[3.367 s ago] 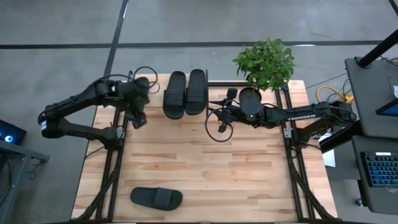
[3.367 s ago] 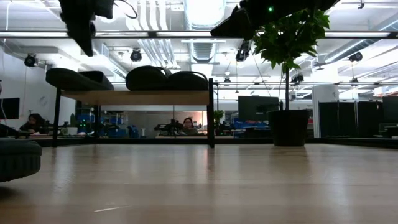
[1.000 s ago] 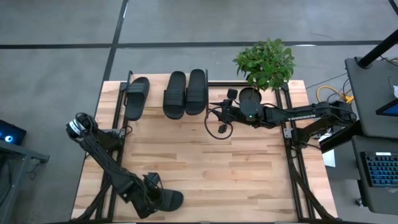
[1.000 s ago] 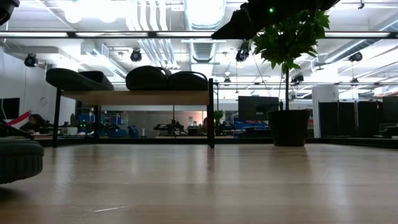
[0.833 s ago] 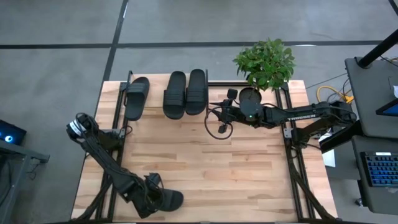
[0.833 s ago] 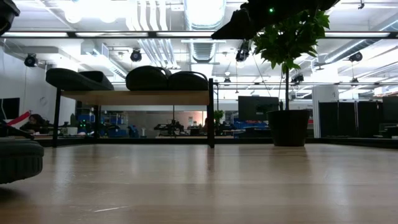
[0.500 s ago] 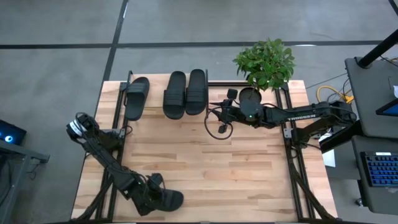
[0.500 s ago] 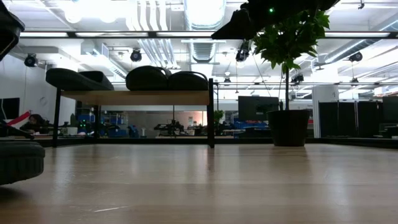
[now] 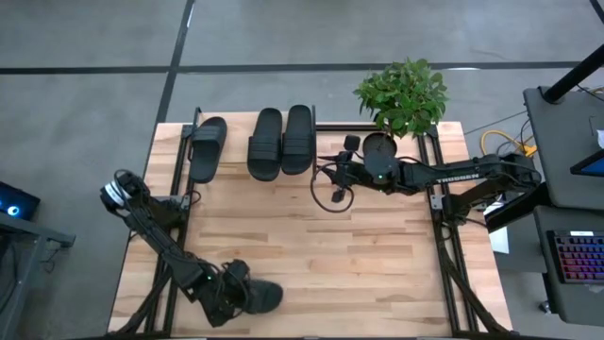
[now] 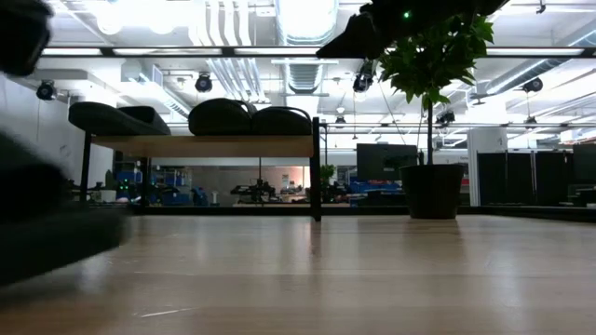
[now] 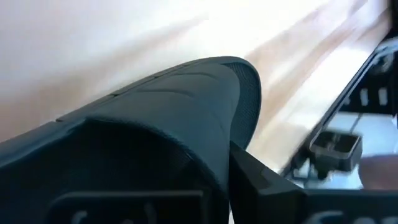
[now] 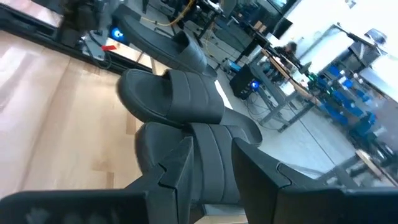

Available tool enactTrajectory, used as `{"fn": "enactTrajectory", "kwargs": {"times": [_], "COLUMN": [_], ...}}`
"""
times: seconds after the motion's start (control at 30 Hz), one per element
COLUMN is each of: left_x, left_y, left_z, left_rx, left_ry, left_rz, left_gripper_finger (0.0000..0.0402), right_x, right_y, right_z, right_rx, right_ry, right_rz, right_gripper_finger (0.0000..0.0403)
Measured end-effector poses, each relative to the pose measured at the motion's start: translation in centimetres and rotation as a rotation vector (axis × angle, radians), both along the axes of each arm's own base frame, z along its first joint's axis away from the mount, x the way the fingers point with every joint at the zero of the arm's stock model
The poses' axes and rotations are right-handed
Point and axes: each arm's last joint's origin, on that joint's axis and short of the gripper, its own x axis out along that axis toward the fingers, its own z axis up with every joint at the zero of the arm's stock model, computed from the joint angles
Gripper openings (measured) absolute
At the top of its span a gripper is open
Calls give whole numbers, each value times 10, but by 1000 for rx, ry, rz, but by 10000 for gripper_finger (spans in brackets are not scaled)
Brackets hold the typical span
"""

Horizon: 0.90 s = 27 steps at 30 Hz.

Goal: Pick and place slides into the shelf
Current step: Put the black slipper on the shelf

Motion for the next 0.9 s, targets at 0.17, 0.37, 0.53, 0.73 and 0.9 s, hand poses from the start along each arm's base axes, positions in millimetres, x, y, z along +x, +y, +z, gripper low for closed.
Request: {"fn": "enactTrajectory", "kwargs": {"times": [0.17, 0.37, 0.53, 0.73, 0.9], "left_x": [-1, -7, -10, -9, 2], "left_y": [8, 21, 32, 41, 45], "left_z": [20, 52, 74, 85, 92], "left_rx": [152, 298, 388, 450, 478], "left_ry": [-158, -314, -398, -431, -482], "left_rz": [7, 7, 24, 39, 38], "left_gripper_finger": [1, 1, 1, 0, 0], "right_x": [0, -7, -14, -26, -27], "right_y": [18, 58, 101, 138, 150], "right_z": [3, 3, -1, -1, -6], "right_rx": [-60, -313, -575, -697, -792], "right_ry": [15, 105, 134, 103, 138], "right_rz": [243, 511, 704, 786, 764], "right_gripper_finger": [100, 100, 102, 142, 190]}}
